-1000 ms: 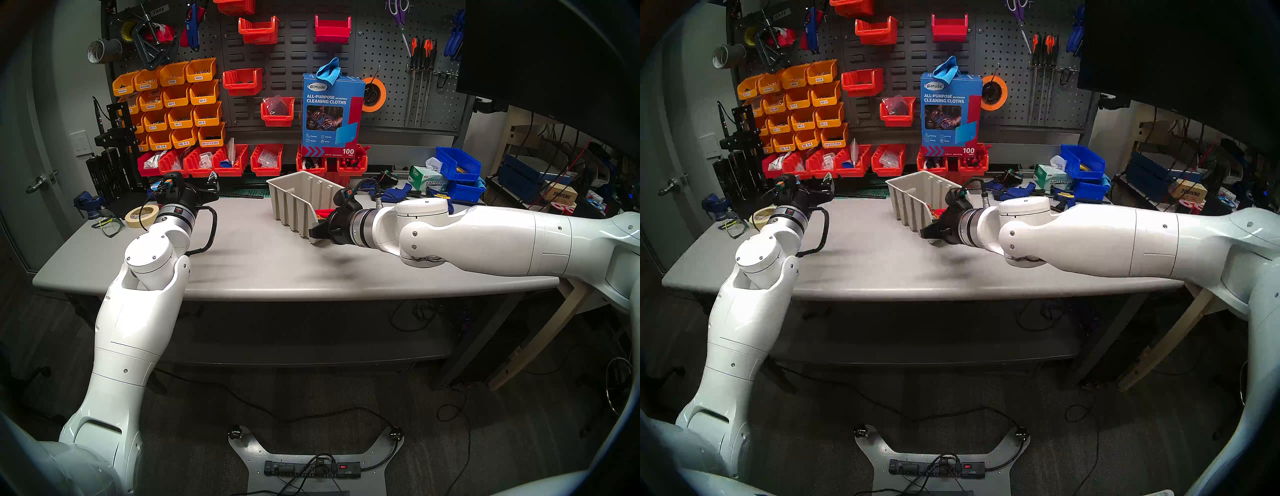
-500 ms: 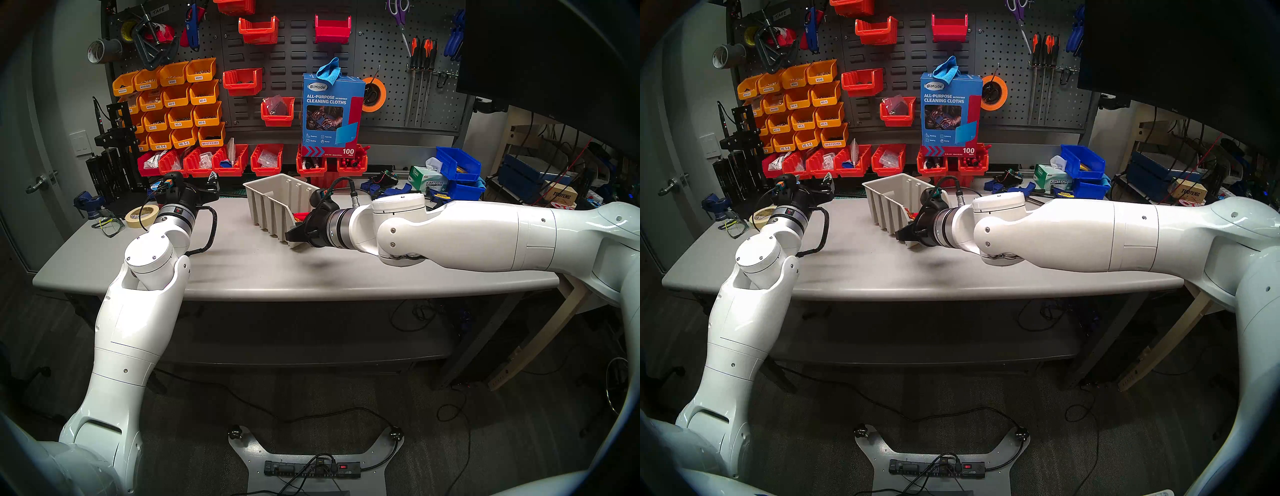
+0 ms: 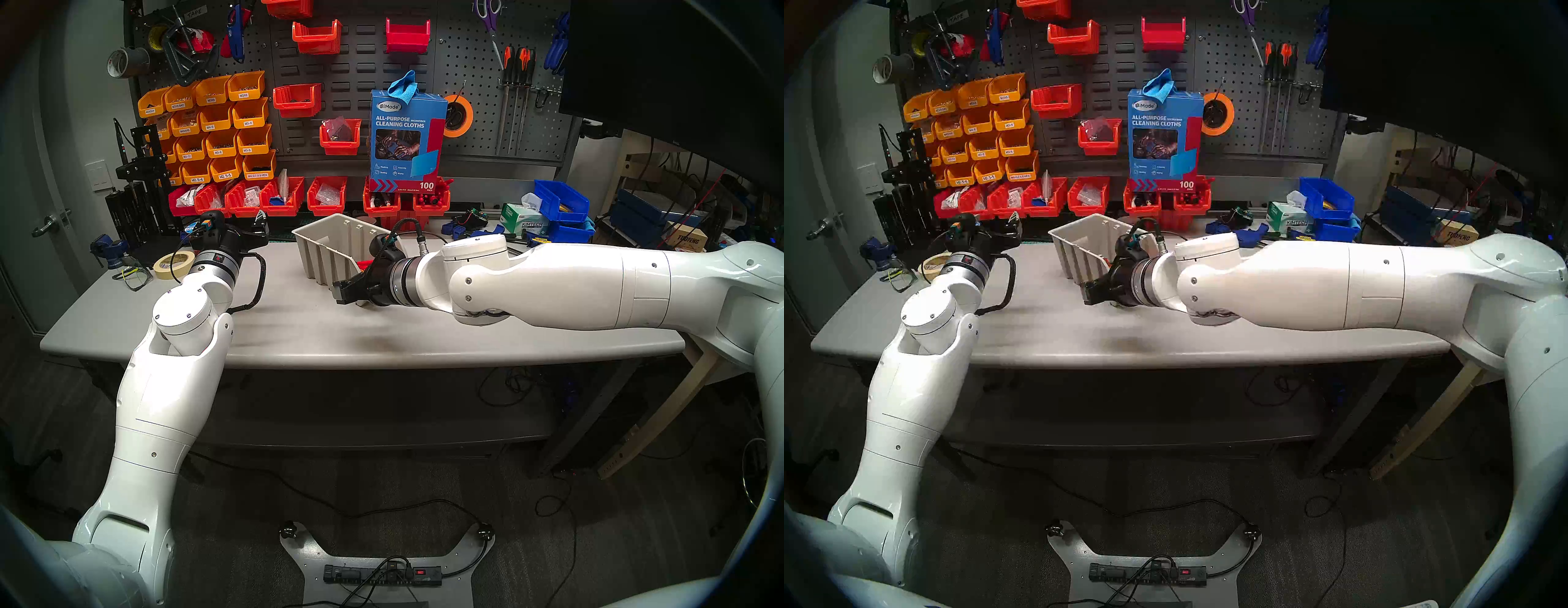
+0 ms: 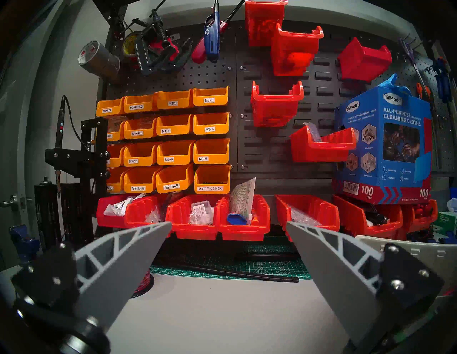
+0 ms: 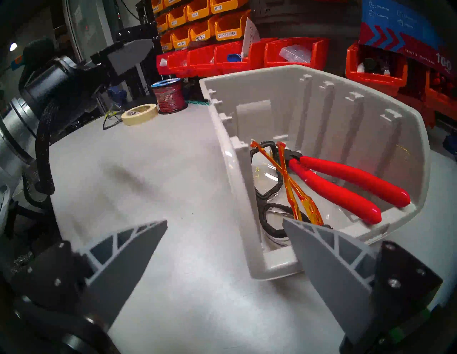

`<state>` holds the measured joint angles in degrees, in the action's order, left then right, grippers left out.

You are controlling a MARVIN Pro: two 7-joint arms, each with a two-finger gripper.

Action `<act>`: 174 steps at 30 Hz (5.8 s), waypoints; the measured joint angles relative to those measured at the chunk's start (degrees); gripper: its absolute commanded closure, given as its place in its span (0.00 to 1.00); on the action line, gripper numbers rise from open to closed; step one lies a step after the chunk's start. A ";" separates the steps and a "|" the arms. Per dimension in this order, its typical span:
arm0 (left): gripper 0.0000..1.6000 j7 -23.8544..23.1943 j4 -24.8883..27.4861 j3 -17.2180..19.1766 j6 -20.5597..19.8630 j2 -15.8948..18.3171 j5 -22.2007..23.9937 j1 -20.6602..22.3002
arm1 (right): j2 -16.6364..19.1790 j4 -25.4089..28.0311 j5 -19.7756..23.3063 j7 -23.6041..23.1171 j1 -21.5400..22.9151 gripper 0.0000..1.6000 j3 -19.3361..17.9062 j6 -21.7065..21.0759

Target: Take out tools from the storage box

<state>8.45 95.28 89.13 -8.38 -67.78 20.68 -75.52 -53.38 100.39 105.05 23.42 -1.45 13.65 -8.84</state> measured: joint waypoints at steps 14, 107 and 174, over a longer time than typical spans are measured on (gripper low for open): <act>0.00 0.00 0.00 0.00 0.00 0.00 0.01 0.00 | 4.67 -2.52 -0.35 0.04 2.47 0.00 -1.42 0.68; 0.00 -34.26 -9.35 -18.14 21.13 4.50 -6.80 11.17 | 31.85 -2.84 -0.08 1.19 5.33 0.00 1.78 5.48; 1.00 -77.39 -49.28 -24.29 38.69 0.33 -16.42 41.16 | 31.95 -2.83 -0.11 1.31 5.35 0.00 1.79 5.53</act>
<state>-68.93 46.00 64.84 30.31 -67.45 4.26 -34.36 -21.43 97.56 104.94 24.72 3.90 15.44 -3.31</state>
